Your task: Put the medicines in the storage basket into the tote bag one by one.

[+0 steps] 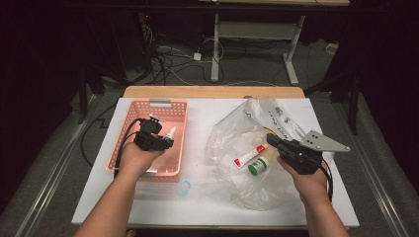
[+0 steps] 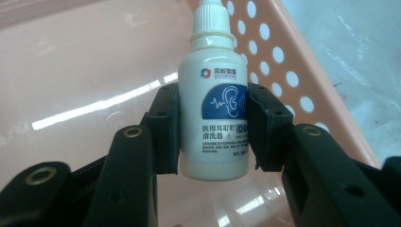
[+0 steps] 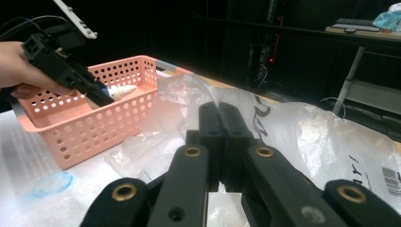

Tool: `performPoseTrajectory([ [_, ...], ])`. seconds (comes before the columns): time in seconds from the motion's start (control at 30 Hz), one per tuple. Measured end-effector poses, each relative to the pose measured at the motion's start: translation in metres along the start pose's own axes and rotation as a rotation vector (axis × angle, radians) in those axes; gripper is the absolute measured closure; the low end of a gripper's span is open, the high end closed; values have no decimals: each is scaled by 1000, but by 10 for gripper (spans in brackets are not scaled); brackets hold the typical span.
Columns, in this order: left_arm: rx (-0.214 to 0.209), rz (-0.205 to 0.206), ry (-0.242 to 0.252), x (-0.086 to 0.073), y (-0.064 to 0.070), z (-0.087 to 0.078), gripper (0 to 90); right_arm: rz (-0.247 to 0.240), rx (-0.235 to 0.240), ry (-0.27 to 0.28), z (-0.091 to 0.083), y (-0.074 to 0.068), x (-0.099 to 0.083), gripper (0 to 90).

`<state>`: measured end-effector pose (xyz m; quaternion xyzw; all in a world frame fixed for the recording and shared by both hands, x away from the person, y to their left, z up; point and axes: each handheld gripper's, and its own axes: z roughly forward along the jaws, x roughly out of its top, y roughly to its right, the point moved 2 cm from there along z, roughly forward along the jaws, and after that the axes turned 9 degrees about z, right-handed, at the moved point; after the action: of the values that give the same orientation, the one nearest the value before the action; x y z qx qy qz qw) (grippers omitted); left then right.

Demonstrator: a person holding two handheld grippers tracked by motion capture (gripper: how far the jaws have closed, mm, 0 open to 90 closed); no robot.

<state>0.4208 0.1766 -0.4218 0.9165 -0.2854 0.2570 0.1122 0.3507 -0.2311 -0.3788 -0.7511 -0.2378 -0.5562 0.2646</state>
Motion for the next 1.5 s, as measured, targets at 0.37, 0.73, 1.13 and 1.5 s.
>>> performPoseTrajectory([
  [0.37,11,45,102,-25,17,-13,583,-4,3,-4,0,-2,0,900],
  [0.73,-19,64,220,-38,37,-24,583,-5,5,-14,3,-2,-3,900],
  [1.13,-118,155,289,-26,83,-28,583,-4,6,-14,4,-2,-3,900],
  [1.5,-193,244,258,-16,126,-6,583,-3,3,-10,2,-2,-2,900],
])
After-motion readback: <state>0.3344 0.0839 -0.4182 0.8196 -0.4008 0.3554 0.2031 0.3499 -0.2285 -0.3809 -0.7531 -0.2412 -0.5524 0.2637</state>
